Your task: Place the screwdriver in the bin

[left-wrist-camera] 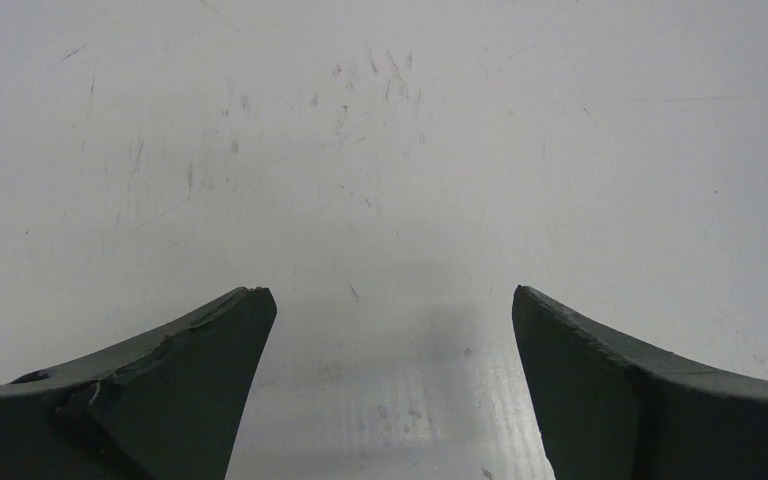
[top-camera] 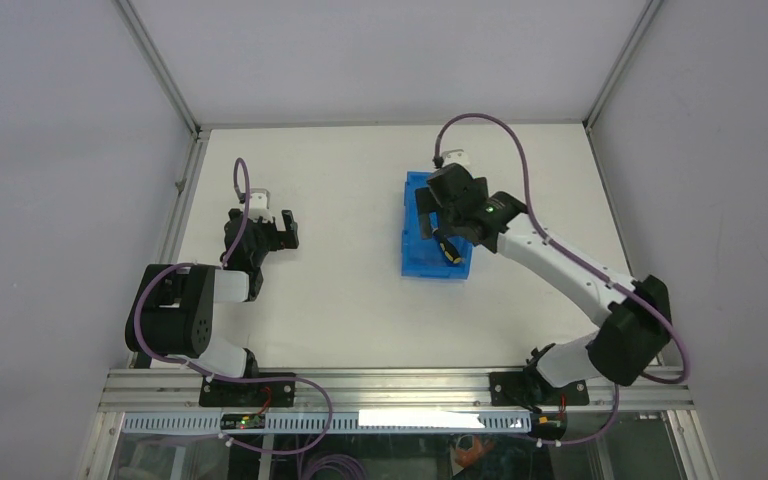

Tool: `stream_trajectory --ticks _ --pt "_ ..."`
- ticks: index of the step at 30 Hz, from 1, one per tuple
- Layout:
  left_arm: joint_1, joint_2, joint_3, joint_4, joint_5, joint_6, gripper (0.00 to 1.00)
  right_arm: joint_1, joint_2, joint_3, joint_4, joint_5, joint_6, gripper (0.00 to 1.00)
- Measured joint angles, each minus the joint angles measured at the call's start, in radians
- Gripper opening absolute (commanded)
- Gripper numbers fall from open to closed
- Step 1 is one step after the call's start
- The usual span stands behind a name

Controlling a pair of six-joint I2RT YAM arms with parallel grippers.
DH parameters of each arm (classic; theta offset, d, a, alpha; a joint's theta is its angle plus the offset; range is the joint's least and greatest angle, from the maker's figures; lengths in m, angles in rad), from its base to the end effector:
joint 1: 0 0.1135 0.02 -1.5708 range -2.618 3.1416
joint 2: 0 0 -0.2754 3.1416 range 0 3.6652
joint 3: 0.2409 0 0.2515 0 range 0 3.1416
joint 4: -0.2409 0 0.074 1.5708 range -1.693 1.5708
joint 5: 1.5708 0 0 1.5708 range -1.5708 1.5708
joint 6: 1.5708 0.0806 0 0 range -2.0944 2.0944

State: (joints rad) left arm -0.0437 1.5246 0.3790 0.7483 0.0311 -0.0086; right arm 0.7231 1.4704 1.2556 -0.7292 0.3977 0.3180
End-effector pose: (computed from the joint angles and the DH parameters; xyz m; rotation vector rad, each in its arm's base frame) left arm 0.3048 -0.0158 0.1311 0.0549 1.9677 -0.0648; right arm 0.2687 0.1955 0.2740 -0.3305 2.3914 -0.0329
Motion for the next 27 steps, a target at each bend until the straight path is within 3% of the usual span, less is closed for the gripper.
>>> stream_trajectory --ticks 4,11,15,21,27 --pt "0.000 0.000 0.000 0.000 0.000 0.000 0.99 -0.068 -0.141 -0.026 0.006 0.058 -0.042 0.99" --pt "0.000 0.000 0.000 0.000 0.000 0.000 0.99 -0.455 -0.278 -0.147 0.035 0.040 -0.088 0.99" --pt "0.000 0.000 0.000 0.000 0.000 0.000 0.99 -0.581 -0.280 -0.188 0.044 0.017 -0.090 0.99" --pt "0.000 0.000 0.000 0.000 0.000 0.000 0.99 -0.659 -0.275 -0.227 0.053 -0.034 -0.086 0.99" --pt "0.000 0.000 0.000 0.000 0.000 0.000 0.99 -0.662 -0.280 -0.278 0.108 -0.077 -0.085 0.99"
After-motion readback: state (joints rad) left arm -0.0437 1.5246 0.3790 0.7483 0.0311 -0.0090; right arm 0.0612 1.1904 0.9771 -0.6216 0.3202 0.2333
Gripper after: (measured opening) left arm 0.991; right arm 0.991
